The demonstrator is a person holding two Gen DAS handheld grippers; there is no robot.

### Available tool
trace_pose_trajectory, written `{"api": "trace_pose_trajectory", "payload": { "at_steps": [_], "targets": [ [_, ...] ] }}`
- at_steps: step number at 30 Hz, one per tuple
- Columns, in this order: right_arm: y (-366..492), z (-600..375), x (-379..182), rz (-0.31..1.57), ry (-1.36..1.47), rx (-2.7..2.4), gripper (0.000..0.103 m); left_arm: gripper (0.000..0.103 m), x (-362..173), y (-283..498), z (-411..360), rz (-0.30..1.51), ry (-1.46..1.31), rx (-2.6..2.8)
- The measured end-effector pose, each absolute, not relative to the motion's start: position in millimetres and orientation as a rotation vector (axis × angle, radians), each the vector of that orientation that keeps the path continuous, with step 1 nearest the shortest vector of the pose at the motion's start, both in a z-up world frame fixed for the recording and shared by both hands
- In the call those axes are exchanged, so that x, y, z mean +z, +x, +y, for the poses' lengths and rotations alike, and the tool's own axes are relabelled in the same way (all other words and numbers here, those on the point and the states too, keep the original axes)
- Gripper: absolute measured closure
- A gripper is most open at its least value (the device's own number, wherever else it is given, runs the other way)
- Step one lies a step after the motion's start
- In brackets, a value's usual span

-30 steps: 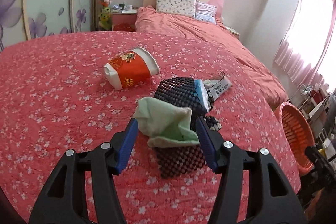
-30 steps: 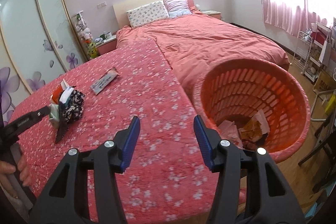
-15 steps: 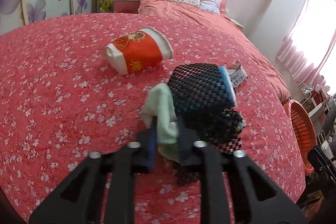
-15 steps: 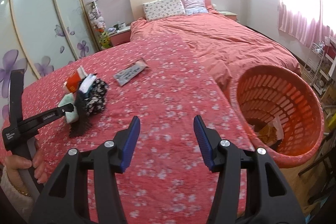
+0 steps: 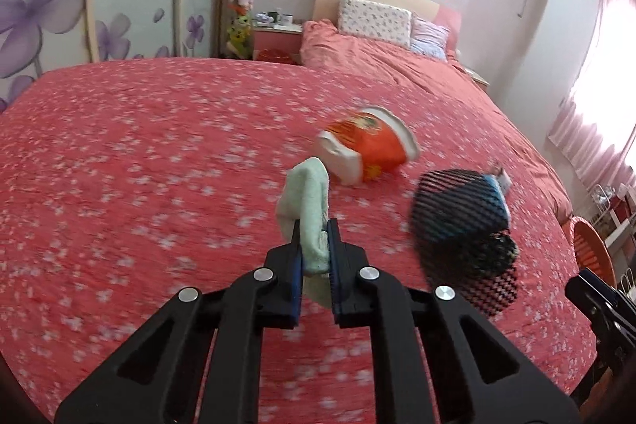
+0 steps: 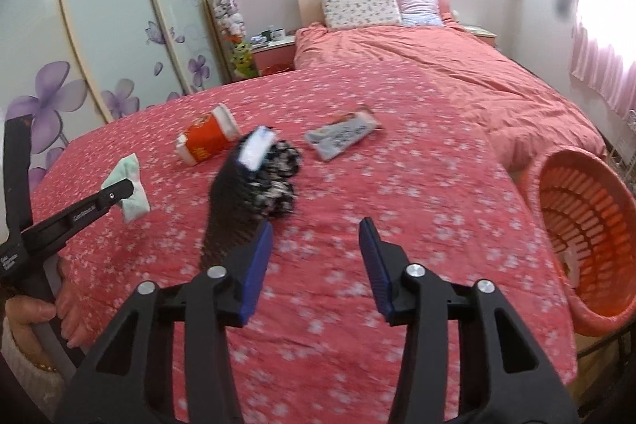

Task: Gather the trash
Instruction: 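Grasp the green cloth with the left tool while the right tool grasps the black mesh bag, then carry green cloth and mesh bag over the orange basket and open both tools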

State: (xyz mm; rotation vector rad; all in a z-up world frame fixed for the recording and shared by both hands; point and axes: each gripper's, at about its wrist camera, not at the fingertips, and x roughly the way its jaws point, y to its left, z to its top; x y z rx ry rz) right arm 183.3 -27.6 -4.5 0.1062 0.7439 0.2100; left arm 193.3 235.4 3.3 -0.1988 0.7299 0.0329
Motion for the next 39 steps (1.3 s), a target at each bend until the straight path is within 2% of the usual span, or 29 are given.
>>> {"api": "trace_pose_trajectory", "payload": {
  "at_steps": [13, 15, 17, 18, 29, 39],
  "targets": [
    [221, 11, -40, 0.859, 0.089, 0.274, 0.060, 0.092, -1, 185, 261, 0.745, -0.219, 0.051],
    [222, 13, -45, 0.877, 0.097, 0.299, 0.073, 0.092, -3, 184, 261, 0.749, -0.217, 0.048],
    [221, 16, -47, 0.891, 0.099, 0.328, 0.097, 0.092, -4, 184, 259, 0.754, -0.216, 0.047],
    [219, 18, -46, 0.885, 0.094, 0.338, 0.099, 0.092, -4, 185, 258, 0.755, -0.215, 0.046],
    [183, 37, 11, 0.714, 0.033, 0.428, 0.100, 0.092, 3, 175, 240, 0.747, -0.195, 0.015],
    [162, 5, 60, 0.568, 0.059, 0.379, 0.100, 0.092, 18, 163, 221, 0.719, -0.170, -0.028]
  ]
}}
